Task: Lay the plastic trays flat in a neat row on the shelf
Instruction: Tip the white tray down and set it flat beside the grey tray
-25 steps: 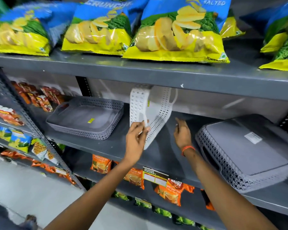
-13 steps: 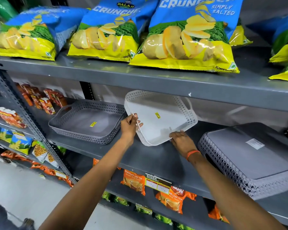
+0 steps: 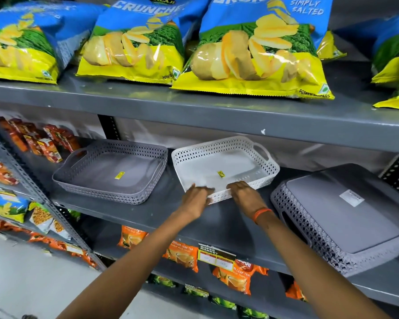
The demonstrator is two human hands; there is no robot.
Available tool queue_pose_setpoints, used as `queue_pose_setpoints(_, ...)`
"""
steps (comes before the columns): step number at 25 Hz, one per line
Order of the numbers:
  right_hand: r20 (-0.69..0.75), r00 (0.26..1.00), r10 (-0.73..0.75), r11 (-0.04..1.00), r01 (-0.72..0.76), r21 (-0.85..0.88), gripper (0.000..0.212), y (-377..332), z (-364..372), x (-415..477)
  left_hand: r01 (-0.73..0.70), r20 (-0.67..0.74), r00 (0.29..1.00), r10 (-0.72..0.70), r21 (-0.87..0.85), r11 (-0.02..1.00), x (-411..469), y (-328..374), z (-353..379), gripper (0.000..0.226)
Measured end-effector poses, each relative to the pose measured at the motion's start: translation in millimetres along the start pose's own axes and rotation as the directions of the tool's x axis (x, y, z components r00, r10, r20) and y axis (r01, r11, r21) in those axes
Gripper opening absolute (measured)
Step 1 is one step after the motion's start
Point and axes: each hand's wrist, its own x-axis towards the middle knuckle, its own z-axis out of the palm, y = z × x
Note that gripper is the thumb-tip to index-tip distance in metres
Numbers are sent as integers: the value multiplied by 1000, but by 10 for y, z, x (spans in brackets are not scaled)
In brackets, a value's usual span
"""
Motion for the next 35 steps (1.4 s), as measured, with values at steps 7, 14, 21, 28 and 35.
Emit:
queue_pose_setpoints(7, -154, 988, -8, 956, -37, -290, 11, 240, 76, -230, -27, 47, 998, 33, -114, 993, -219, -583, -287, 39)
queue_pose_setpoints(14, -273, 962, 3, 972, -66, -223, 33, -254, 263, -475, -85, 4, 996, 87, -141, 986, -468, -1009, -370, 35)
queue_pose_setpoints(21, -287, 956, 65, 970, -128, -206, 25, -498, 299, -583, -116, 8, 993, 118, -147, 982, -524, -1170, -364, 35)
queue_pose_setpoints(28, -253, 957, 145, 965, -193, -176, 14, -626, 266, -611, -152, -24, 988, 150, -153, 976, -547, -1246, -355, 38)
queue_pose_setpoints(35, -241, 957, 161, 955, -213, -207, 15, -693, 248, -625, -164, -45, 986, 160, -128, 978, -532, -1268, -319, 40)
